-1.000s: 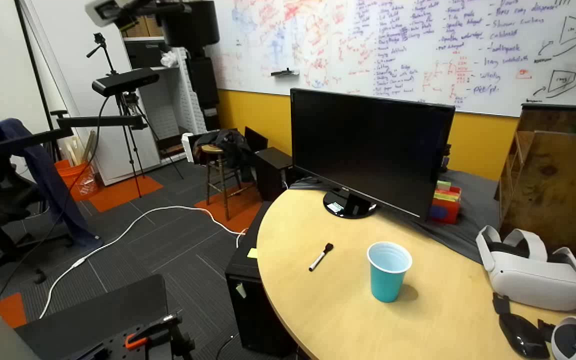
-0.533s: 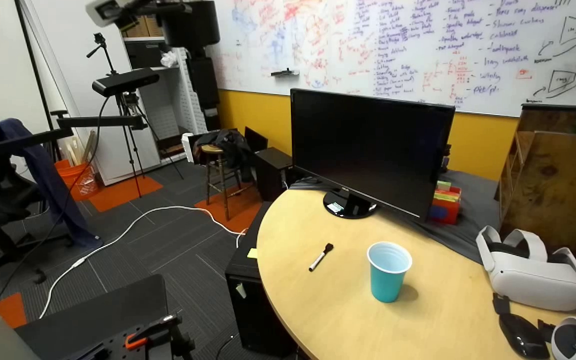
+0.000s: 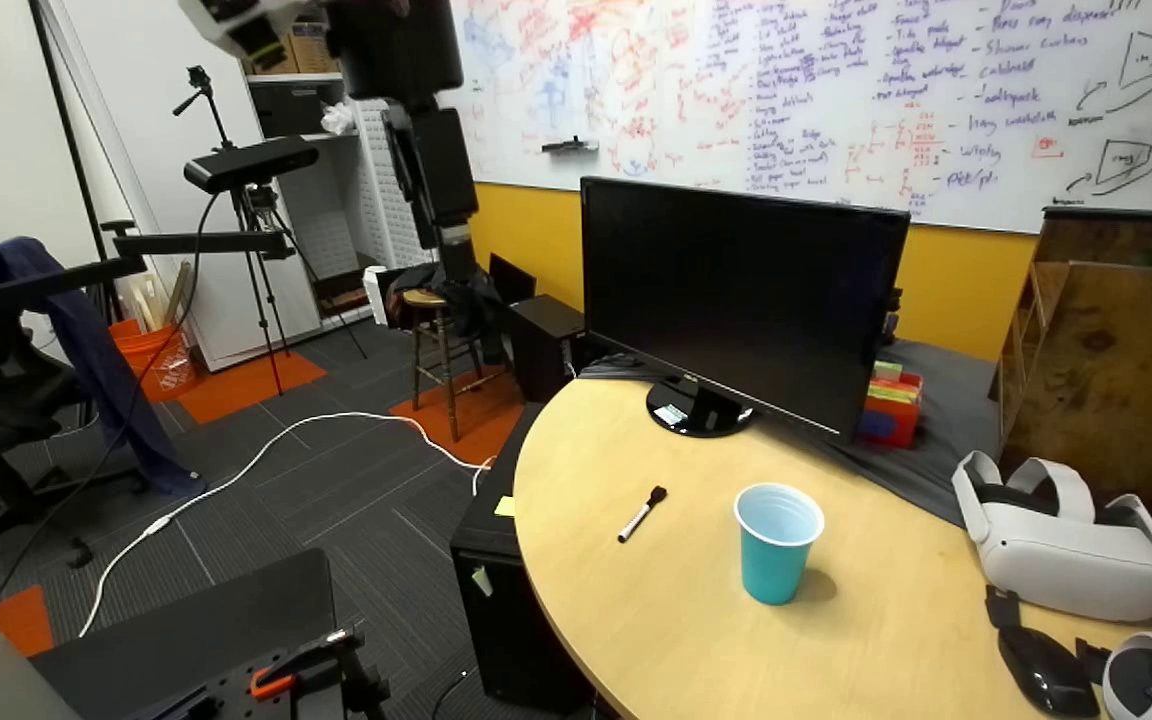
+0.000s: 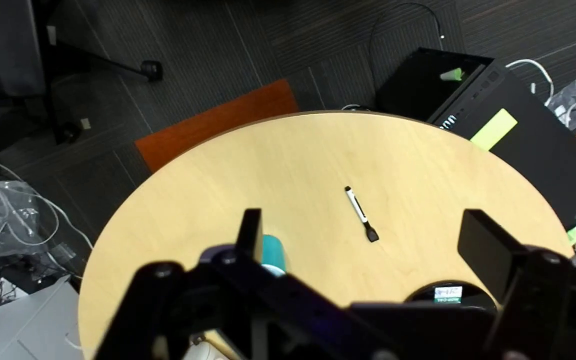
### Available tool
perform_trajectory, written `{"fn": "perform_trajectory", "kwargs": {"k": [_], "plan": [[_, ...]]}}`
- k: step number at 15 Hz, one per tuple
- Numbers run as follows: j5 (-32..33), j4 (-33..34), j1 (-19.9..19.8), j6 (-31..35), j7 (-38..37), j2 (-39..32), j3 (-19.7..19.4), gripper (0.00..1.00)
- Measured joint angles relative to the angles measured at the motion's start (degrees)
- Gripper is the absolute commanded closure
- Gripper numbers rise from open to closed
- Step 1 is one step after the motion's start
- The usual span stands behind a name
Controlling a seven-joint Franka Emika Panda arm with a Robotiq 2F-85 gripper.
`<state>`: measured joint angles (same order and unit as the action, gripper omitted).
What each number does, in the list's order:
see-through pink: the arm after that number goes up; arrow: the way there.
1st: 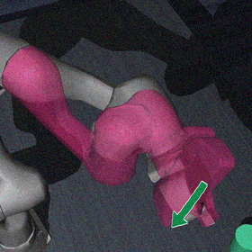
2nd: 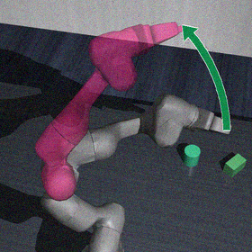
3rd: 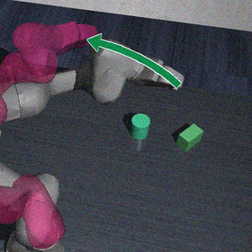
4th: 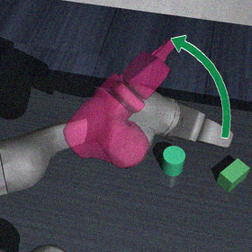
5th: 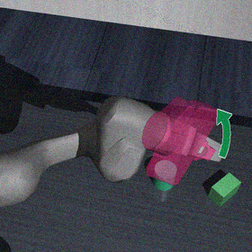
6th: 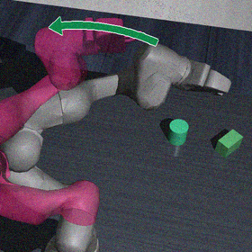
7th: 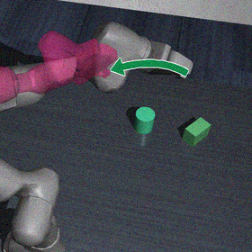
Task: Move the blue cup to the left side of the desk
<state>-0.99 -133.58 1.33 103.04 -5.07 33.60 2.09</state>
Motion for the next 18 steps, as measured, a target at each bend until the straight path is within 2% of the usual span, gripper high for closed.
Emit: {"fn": "perform_trajectory", "kwargs": {"k": [5,9,14,18], "plan": [[10.2,-2.0,-1.0,1.3,7.5,0.0,-2.2,0.0],[17.2,-4.9,-1.8,9.6,13.8,0.0,-6.0,0.0],[20.2,-8.3,-4.1,21.8,20.4,-0.6,-12.2,0.0],[20.2,-9.4,-5.0,26.9,26.2,-2.5,-16.2,0.0]]}}
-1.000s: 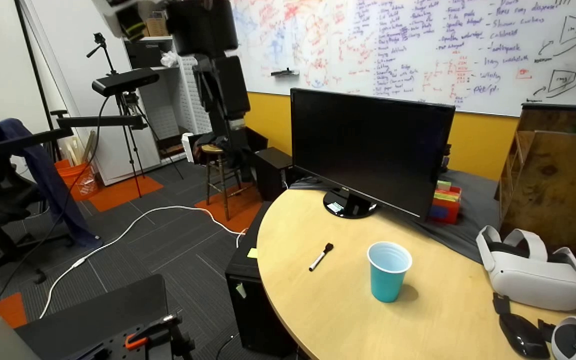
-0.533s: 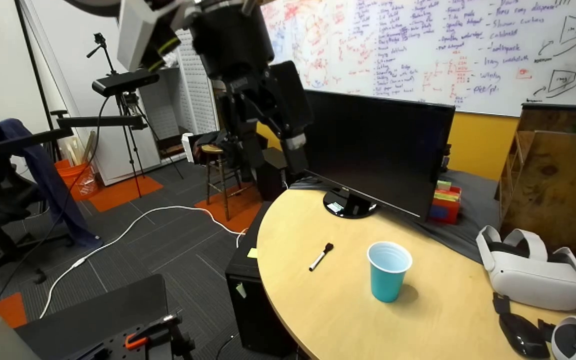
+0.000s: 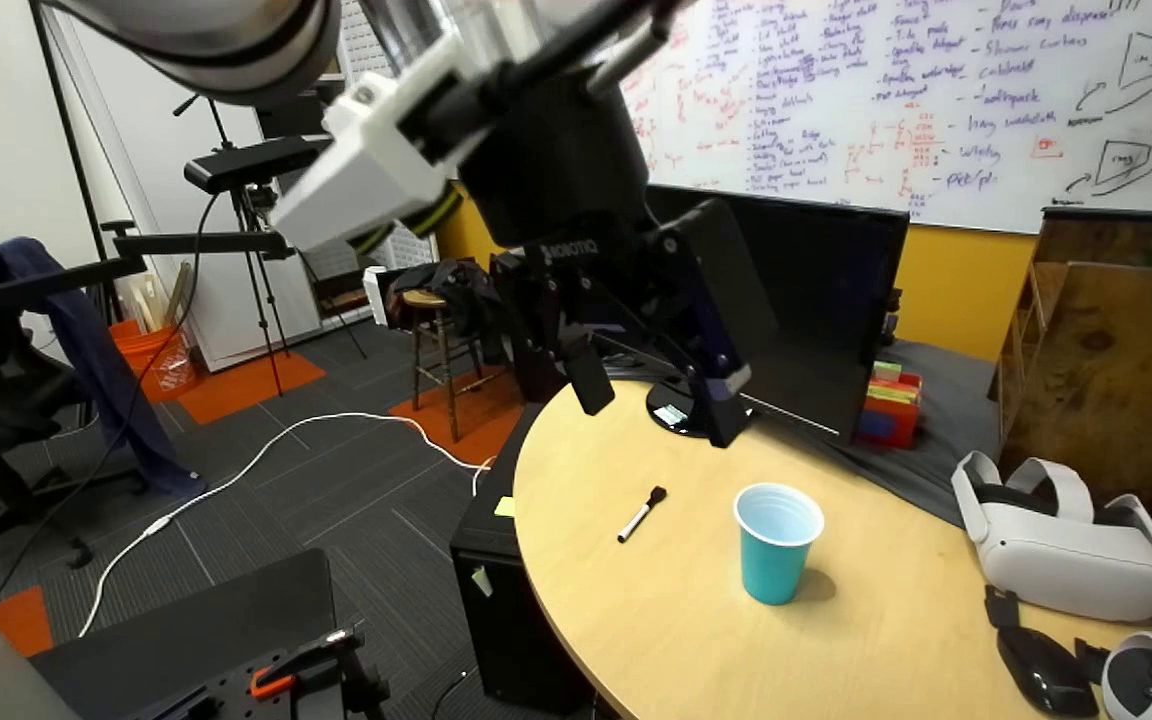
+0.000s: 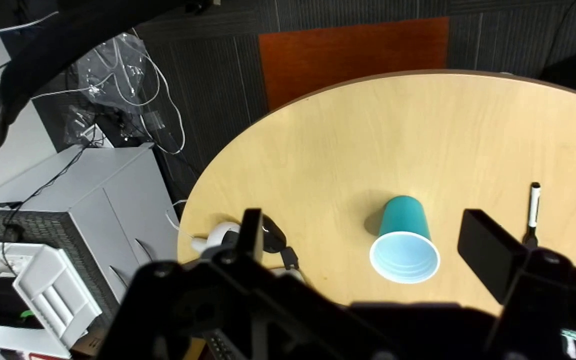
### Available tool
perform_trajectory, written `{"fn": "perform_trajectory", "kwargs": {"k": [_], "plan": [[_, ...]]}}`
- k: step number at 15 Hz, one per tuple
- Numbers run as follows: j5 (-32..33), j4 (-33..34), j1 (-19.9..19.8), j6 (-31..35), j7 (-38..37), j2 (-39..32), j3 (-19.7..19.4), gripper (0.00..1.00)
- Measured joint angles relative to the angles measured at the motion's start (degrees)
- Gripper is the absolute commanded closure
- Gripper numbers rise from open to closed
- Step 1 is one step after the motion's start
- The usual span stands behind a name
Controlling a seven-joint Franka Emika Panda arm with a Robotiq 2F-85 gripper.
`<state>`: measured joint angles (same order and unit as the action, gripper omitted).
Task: Move the blue cup to the left side of the desk
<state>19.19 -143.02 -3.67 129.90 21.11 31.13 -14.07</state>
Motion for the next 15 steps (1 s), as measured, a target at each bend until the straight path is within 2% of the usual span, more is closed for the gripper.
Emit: {"fn": "perform_trajectory", "kwargs": {"k": [7,15], "plan": [[-3.0,-0.1,1.1,5.1,5.7,-4.7,-0.7,0.0],[-5.5,1.5,2.7,13.7,5.5,-15.0,2.3,0.0]]}}
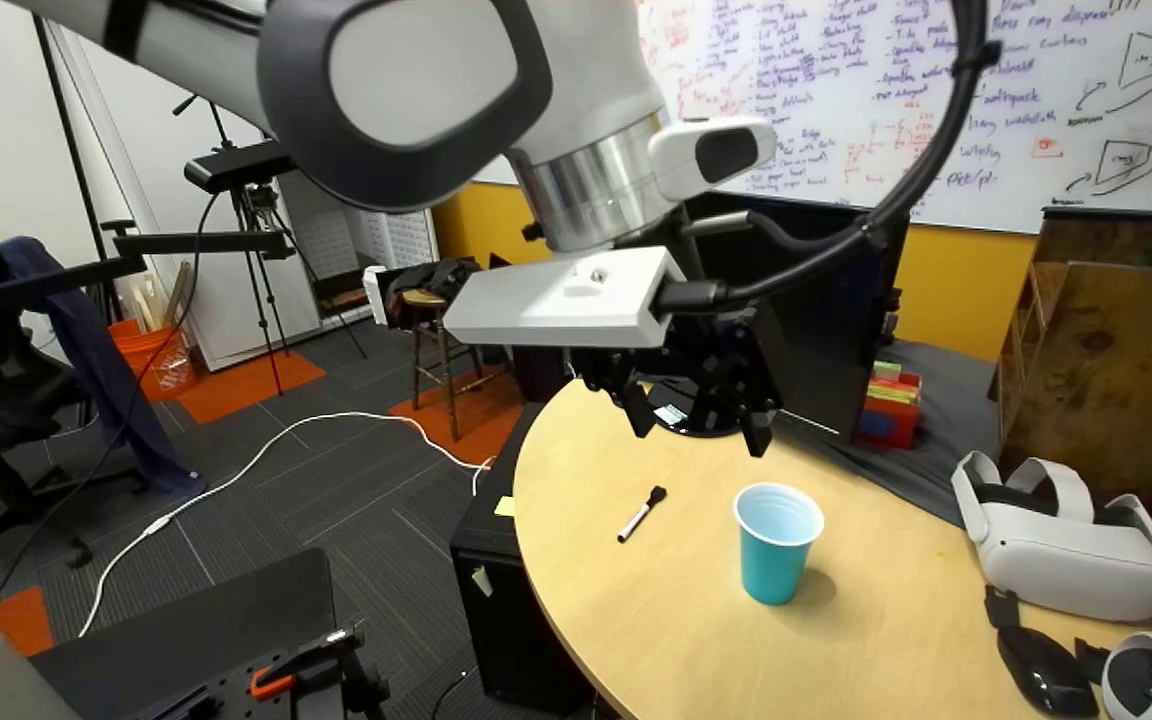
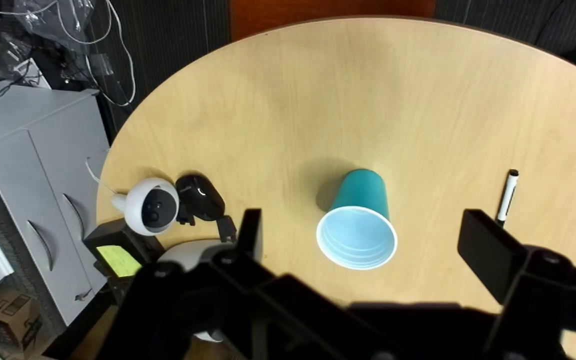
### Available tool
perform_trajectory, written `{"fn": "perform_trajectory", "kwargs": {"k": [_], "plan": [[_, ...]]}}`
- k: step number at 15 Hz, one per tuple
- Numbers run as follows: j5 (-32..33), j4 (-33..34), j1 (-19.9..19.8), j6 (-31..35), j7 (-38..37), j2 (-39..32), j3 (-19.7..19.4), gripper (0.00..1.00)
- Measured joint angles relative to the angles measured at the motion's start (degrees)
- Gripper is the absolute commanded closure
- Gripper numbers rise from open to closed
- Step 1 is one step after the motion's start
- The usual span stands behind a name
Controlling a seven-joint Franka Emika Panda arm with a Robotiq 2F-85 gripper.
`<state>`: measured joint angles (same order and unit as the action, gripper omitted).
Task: Move the blue cup to the left side of the desk
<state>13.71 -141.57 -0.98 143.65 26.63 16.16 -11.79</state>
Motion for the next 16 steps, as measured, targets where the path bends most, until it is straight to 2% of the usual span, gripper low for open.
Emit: {"fn": "perform_trajectory", "kwargs": {"k": [8,16], "plan": [[-3.8,6.1,0.0,3.0,0.0,-13.5,3.9,0.0],[-4.2,11.8,-0.3,3.0,0.0,-22.6,5.7,0.0]]}}
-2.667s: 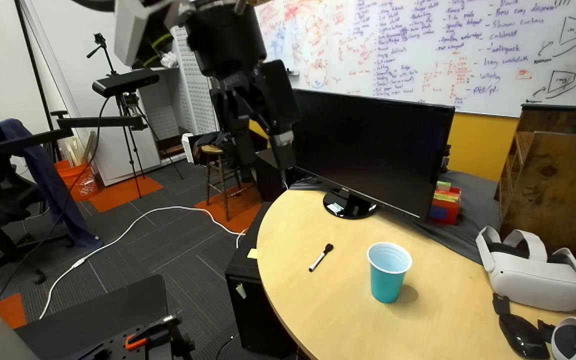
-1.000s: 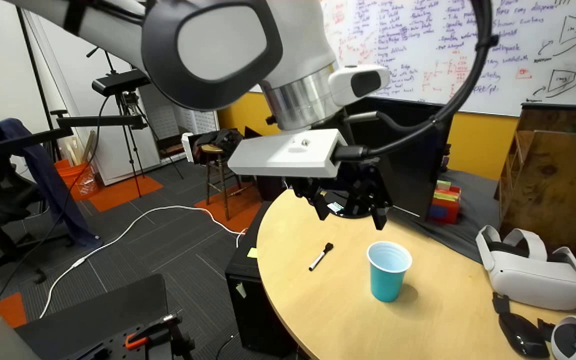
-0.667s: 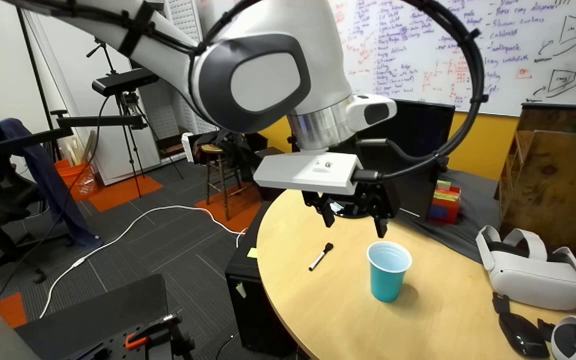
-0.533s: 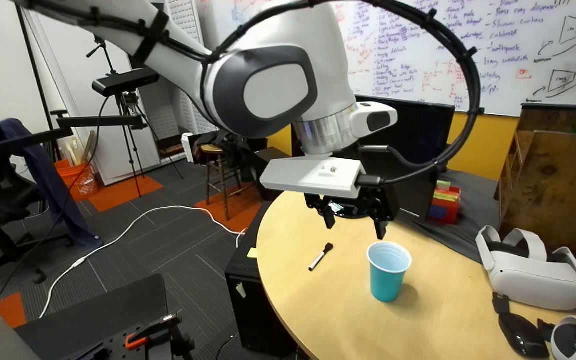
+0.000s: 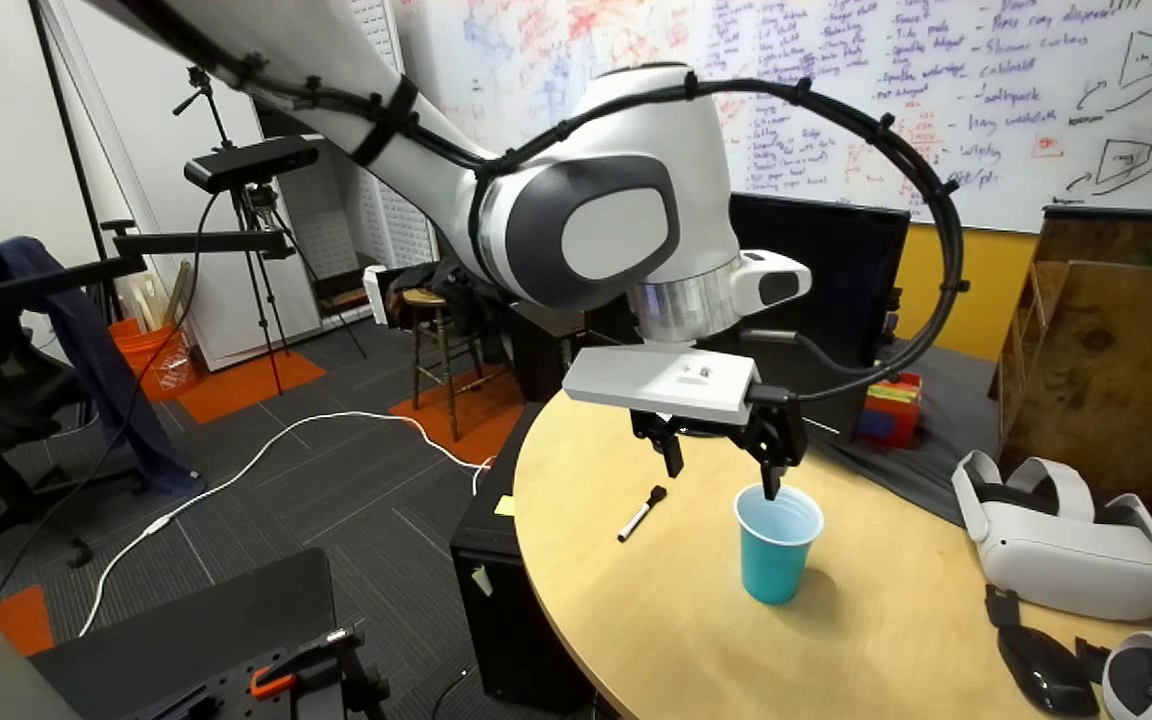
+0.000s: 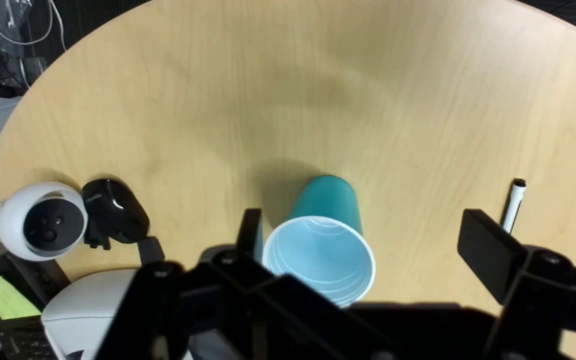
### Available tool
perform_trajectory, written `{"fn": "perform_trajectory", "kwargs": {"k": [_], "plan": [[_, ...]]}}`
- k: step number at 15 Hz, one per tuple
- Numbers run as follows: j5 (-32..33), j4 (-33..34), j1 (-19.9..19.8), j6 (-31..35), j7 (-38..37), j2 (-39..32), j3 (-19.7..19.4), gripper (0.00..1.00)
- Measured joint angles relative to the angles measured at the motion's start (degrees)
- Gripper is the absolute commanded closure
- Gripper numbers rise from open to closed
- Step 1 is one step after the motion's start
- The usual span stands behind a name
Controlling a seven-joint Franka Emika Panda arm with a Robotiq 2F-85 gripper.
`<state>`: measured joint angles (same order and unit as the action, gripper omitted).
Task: Move the blue cup to the left side of the desk
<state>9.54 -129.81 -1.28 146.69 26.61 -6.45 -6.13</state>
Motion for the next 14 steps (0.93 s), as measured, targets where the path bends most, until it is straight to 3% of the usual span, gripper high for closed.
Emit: {"fn": "perform_trajectory", "kwargs": {"k": [5,14], "plan": [[0.1,3.2,-0.5,0.0,-0.3,-5.1,0.7,0.0],[0.2,3.1,-0.9,0.0,-0.2,-5.5,1.3,0.0]]}}
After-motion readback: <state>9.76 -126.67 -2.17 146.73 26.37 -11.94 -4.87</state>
